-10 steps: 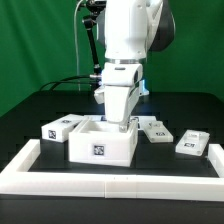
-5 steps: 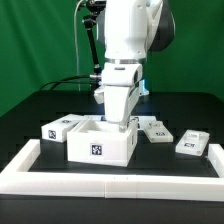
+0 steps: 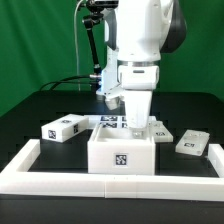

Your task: Assemble cabinet

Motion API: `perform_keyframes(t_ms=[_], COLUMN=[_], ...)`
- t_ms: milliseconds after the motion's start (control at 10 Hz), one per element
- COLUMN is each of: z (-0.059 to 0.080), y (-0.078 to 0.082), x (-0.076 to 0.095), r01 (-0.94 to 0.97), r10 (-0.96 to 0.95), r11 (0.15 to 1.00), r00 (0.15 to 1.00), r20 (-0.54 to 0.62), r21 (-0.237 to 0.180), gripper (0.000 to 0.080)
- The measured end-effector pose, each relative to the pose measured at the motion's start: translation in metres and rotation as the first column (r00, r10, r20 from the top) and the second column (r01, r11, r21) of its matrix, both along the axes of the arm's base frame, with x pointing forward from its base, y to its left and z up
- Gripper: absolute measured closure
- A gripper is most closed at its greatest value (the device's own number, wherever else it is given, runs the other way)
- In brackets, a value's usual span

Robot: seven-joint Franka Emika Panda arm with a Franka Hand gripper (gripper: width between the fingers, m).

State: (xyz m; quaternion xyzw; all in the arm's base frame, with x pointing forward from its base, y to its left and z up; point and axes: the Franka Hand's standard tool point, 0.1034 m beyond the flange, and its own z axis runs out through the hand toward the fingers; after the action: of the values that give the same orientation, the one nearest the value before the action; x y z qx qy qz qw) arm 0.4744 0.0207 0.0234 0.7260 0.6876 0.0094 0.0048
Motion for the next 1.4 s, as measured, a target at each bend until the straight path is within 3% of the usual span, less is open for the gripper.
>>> perform_keyframes(t_ms=[200,600,1200,1400], z=[0.001,0.0,0.001,0.001], y=[0.018,0.016,0.074,0.088], x=[0.019,0.018,0.056,0.057], r01=[-0.021,-0.019,-0.023,-0.029], r10=[0.021,0.019,0.023,0.029], r11=[1.0,1.0,0.999,0.999], r00=[1.0,1.0,1.0,1.0], r20=[0.011,0.012,0.015,-0.012], r21=[0.003,0.003,0.023,0.022], gripper=[0.0765,0.0765,0.0765,0.0765])
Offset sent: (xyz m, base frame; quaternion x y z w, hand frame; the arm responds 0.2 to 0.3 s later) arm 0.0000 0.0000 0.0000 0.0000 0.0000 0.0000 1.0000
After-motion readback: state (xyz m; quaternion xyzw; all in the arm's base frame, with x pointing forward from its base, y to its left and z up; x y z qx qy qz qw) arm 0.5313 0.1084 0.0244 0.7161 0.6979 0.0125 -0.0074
